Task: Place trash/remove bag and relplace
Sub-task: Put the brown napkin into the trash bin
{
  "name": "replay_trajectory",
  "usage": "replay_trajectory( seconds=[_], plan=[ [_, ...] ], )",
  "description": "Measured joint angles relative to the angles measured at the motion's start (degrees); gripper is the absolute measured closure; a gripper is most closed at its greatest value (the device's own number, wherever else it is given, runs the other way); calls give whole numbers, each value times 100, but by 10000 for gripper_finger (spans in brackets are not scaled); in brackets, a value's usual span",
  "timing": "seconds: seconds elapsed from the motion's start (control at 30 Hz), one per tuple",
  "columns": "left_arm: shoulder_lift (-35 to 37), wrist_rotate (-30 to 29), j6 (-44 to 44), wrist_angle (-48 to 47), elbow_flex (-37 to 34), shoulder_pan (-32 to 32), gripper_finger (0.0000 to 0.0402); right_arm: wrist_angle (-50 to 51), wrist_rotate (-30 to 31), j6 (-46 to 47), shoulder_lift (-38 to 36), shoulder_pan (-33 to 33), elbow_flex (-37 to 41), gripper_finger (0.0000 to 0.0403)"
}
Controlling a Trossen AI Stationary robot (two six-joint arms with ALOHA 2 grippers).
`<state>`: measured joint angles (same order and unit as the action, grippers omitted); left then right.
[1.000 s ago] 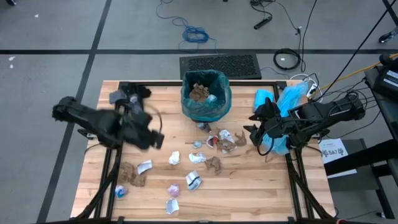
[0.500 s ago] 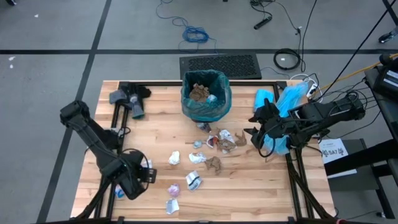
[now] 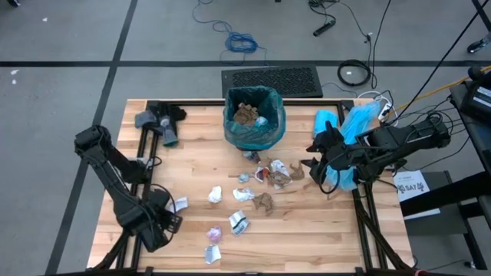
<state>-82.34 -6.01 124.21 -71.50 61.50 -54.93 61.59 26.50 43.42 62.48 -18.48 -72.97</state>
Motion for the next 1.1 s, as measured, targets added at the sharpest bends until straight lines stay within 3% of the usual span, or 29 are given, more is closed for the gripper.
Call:
replay_trajectory(
  seconds=[0.27,0.47,0.63,0.77,0.93,1.1],
  plan=[
    [34,115,117,1178,-973,-389,237,-271,0,252,0,0,0,186],
    [71,396,250,1204,-1587,-435,237,-746,41,527,0,0,0,186],
    [121,578,-19,2394,-2440,-445,241,-1375,44,542,0,0,0,186],
    [201,695,35,2874,-2862,-478,282,-1830,48,543,0,0,0,186],
    [573,638,-175,2871,-2905,-475,385,-1932,57,542,0,2,0,186],
    [1134,614,-165,2694,-2696,-470,395,-1757,54,542,2,0,-2,186]
  ],
)
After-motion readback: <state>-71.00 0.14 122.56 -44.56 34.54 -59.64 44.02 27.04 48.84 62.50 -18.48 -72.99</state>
